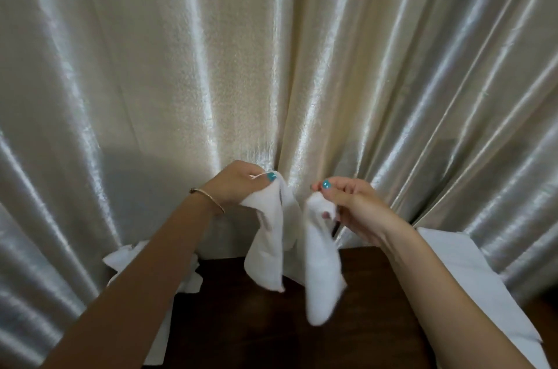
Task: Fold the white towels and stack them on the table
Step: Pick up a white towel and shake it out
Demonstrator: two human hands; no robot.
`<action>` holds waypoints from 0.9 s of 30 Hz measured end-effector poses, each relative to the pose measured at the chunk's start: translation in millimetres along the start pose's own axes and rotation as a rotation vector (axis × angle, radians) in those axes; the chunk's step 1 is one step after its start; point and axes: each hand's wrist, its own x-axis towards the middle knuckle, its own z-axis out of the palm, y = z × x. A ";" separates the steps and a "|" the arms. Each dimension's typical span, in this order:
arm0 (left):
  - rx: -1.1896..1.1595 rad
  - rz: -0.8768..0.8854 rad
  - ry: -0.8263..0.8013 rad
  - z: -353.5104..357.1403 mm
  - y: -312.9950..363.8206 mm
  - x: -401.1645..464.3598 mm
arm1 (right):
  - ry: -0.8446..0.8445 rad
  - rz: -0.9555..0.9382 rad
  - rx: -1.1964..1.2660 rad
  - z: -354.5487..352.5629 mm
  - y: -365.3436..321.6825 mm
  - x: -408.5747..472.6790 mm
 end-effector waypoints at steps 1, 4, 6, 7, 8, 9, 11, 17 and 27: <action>-0.051 0.019 -0.018 6.1 3.2 -2.0 | -0.101 0.031 0.058 1.7 -1.0 -3.8; -0.150 0.061 -0.058 20.2 4.5 -8.6 | -0.270 0.046 0.059 -1.7 -0.6 -11.0; -0.320 0.040 -0.028 24.2 1.0 -9.6 | -0.237 -0.037 -0.103 -6.3 0.2 -12.2; -0.426 0.017 -0.002 25.5 0.9 -10.0 | -0.156 -0.097 -0.217 -6.8 -0.6 -12.8; -0.482 -0.006 0.040 27.1 2.9 -10.7 | -0.071 -0.152 -0.323 -7.1 -2.1 -12.9; -0.478 -0.023 0.106 27.3 8.1 -12.5 | 0.000 -0.192 -0.408 -5.6 -3.5 -12.3; -0.376 0.005 0.260 29.7 11.8 -12.1 | 0.077 -0.258 -0.511 -0.7 -4.9 -11.0; -0.480 0.047 0.350 52.4 20.0 -25.1 | 0.203 -0.376 -0.532 18.5 -13.6 -20.3; -0.472 0.091 0.210 67.7 30.0 -45.6 | 0.057 -0.188 -0.402 29.4 -20.2 -37.4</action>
